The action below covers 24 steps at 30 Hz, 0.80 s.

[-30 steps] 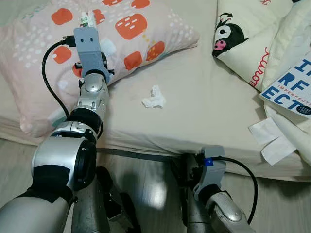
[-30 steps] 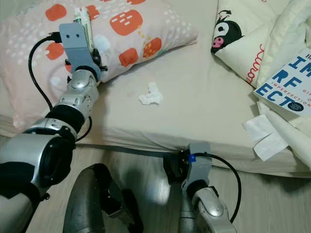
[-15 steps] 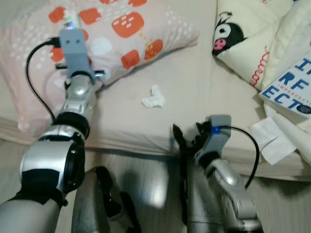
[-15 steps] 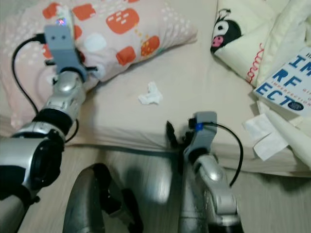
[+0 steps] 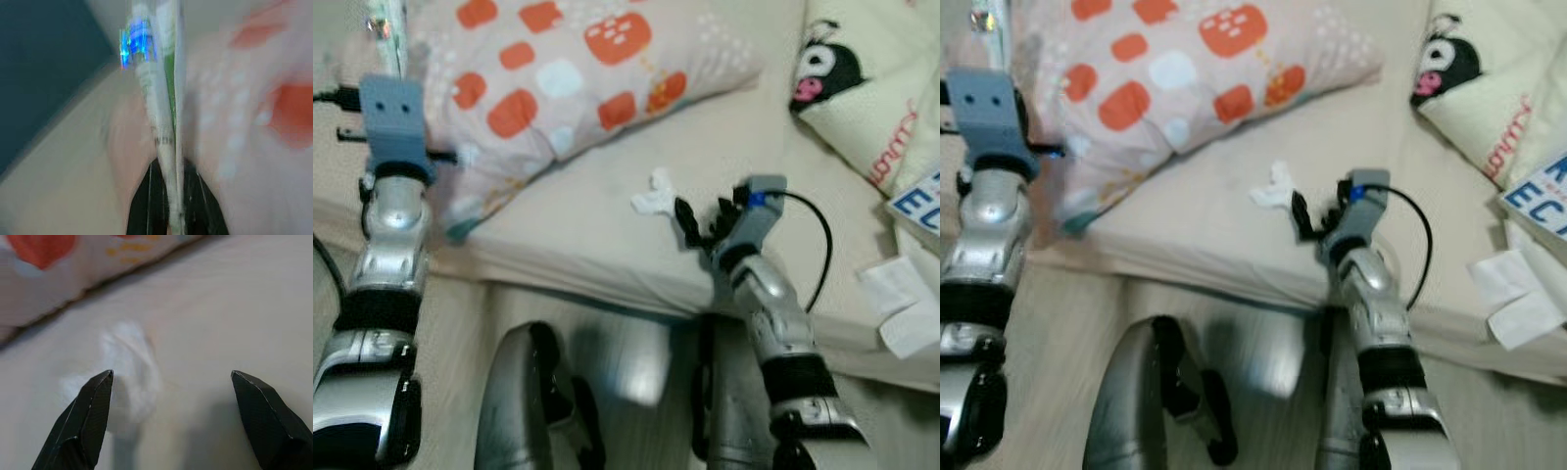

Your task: Clean up the room

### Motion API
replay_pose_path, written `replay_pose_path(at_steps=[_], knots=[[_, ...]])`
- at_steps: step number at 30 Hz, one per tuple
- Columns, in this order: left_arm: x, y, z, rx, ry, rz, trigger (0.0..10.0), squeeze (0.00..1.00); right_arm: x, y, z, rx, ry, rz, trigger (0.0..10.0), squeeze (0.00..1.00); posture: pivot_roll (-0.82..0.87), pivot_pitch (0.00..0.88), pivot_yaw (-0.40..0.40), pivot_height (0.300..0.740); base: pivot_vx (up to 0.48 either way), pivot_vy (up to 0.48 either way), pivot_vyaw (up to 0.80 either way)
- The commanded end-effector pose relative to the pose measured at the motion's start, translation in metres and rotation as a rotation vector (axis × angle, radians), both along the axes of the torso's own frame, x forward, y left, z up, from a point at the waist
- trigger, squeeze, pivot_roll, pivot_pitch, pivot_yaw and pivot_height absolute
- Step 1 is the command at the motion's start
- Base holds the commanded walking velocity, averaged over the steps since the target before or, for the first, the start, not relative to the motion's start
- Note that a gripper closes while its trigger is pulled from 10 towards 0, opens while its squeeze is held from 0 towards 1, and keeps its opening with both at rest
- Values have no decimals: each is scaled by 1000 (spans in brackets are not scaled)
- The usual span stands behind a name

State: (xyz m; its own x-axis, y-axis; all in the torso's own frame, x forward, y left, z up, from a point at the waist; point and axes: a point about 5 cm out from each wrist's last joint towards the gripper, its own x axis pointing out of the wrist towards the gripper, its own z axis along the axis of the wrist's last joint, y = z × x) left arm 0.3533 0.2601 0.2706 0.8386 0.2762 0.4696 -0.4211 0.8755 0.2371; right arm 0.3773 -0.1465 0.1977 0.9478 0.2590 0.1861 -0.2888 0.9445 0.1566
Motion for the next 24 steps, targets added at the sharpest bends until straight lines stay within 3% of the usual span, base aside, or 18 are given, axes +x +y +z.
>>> replay_pose_path(at_steps=[1,7,8,15,17,20,24], knots=[[-20,-2,-23,18,72,5,0,0,7,9,-7,30,28,36,10000,0,90,573,93,535,0,0,0],[-47,-19,-49,0,162,-21,0,0,19,27,-21,-120,146,-4,10000,0,100,577,90,535,0,0,0],[-55,-24,-54,-9,188,-26,0,0,20,31,-24,-144,160,-1,0,0,102,576,89,535,0,0,0],[-70,-34,-64,-24,244,-44,0,0,21,39,-24,-162,159,32,0,0,118,569,86,535,0,0,0],[-82,-31,-69,-18,281,-40,0,0,22,42,-23,-168,152,61,0,0,132,553,80,535,0,0,0],[-82,-31,-69,-18,281,-40,0,0,22,42,-23,-168,152,61,0,0,132,553,80,535,0,0,0],[-96,-24,-79,-36,332,-1,0,0,24,40,-22,-162,143,72,0,0,134,517,67,535,0,0,0]])
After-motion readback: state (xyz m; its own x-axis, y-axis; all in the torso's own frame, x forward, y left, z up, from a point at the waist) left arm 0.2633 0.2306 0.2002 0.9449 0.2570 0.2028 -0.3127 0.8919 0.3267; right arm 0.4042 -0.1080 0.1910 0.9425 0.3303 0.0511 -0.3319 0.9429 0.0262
